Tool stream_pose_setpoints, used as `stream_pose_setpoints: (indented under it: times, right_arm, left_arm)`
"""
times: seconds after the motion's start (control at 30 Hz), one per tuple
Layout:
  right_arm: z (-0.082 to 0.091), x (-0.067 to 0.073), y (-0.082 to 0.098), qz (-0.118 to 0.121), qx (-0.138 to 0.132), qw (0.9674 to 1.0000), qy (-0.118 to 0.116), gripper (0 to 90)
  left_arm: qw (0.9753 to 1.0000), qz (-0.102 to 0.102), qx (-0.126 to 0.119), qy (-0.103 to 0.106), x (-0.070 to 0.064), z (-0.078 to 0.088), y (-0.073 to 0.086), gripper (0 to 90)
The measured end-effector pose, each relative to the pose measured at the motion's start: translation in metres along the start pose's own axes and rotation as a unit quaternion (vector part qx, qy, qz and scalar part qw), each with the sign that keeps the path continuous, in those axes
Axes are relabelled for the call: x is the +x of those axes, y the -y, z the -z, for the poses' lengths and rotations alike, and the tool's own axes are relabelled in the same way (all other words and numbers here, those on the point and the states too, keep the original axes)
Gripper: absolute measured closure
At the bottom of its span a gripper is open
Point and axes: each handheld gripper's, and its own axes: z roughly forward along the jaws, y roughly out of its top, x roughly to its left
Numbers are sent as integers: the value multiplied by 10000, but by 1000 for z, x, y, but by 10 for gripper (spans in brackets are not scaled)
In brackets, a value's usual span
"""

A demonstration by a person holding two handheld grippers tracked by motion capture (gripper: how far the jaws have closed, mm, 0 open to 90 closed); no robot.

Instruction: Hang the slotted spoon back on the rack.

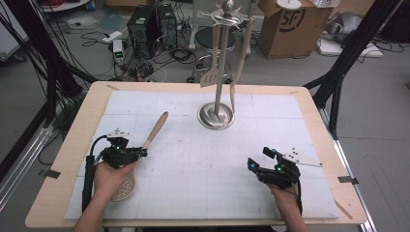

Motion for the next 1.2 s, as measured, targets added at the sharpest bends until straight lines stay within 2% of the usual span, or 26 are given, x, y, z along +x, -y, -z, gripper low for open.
stream_pose_setpoints:
  times: [0.1, 0.23, 0.3, 0.43, 0.57, 0.63, 0.77, 0.87, 1.0, 1.07, 1.13, 1.2]
  right_arm:
    - [1, 2, 0, 32, 1, 10000, -16, 150]
    - [1, 0, 0, 24, -5, 10000, -10, 151]
    - [2, 0, 0, 25, -26, 10000, -5, 150]
    - [2, 0, -1, 16, -33, 10000, -24, 150]
    - [2, 0, -1, 17, -31, 10000, -26, 151]
    - [2, 0, -1, 20, -33, 10000, -28, 150]
    - [3, 0, -1, 22, -39, 10000, -21, 150]
    - [3, 0, -1, 17, -39, 10000, -31, 150]
    - [2, 0, -1, 5, -30, 10000, -25, 150]
    - [2, 0, -1, 12, -37, 10000, -26, 151]
    - [3, 0, -1, 21, -40, 10000, -40, 151]
    - [3, 1, -1, 4, -50, 10000, -59, 150]
  left_arm:
    - [9993, 25, -331, 164, -9, -1, -7, 783]
    - [9971, -48, -611, 448, -20, 1, -17, 782]
    - [9944, -58, -833, 640, -23, 4, -21, 782]
    - [9886, 22, -1227, 869, -29, 7, -30, 782]
    - [9837, -158, -1418, 1095, -39, 7, -42, 782]
    - [9799, -262, -1575, 1196, -43, 7, -49, 781]
    - [9726, -304, -1881, 1333, -51, 9, -62, 781]
    - [9635, -417, -2197, 1475, -58, 10, -71, 781]
    - [9539, -465, -2525, 1556, -68, 10, -86, 781]
    - [9527, -513, -2579, 1526, -74, 9, -96, 781]
    - [9486, -433, -2728, 1543, -78, 8, -104, 780]
    - [9467, -409, -2789, 1557, -82, 6, -112, 780]
